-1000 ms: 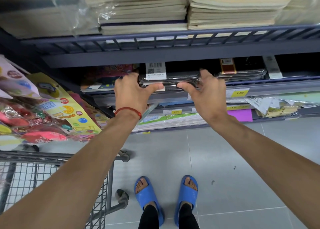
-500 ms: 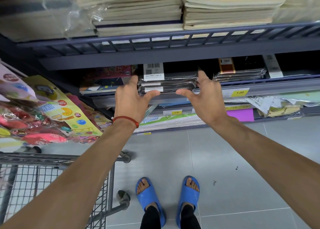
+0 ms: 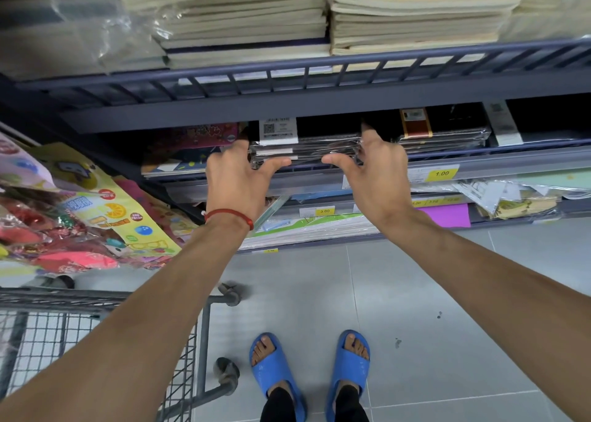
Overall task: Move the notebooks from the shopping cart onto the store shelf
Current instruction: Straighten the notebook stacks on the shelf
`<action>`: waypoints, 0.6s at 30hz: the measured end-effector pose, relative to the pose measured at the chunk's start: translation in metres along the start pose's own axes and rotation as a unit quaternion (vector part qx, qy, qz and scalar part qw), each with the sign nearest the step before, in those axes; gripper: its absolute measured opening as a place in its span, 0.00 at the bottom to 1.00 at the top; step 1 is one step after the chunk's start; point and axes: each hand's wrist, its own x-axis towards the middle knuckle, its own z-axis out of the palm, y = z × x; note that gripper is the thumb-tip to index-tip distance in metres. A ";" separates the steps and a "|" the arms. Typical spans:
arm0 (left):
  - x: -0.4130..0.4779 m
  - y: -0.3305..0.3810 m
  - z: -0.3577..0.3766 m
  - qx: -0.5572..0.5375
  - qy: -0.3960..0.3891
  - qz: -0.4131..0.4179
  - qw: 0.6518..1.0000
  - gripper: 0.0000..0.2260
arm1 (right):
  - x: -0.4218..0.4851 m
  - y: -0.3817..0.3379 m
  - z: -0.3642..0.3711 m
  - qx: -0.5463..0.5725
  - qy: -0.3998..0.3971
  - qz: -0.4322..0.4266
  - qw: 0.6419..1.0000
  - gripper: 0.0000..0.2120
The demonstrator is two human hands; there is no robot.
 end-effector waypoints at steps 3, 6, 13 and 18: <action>0.003 -0.002 0.002 -0.005 0.008 -0.002 1.000 0.27 | 0.001 -0.001 0.001 0.000 0.012 0.002 1.000 0.26; 0.005 -0.004 0.004 -0.010 0.012 -0.002 1.000 0.26 | 0.004 -0.002 0.003 0.002 0.017 0.006 1.000 0.23; 0.009 -0.007 0.008 -0.005 0.025 0.000 1.000 0.27 | 0.005 -0.001 0.006 -0.008 0.032 0.012 0.999 0.24; 0.013 -0.007 0.008 0.005 0.029 0.007 1.000 0.27 | 0.008 -0.002 0.007 -0.001 0.034 0.027 0.999 0.26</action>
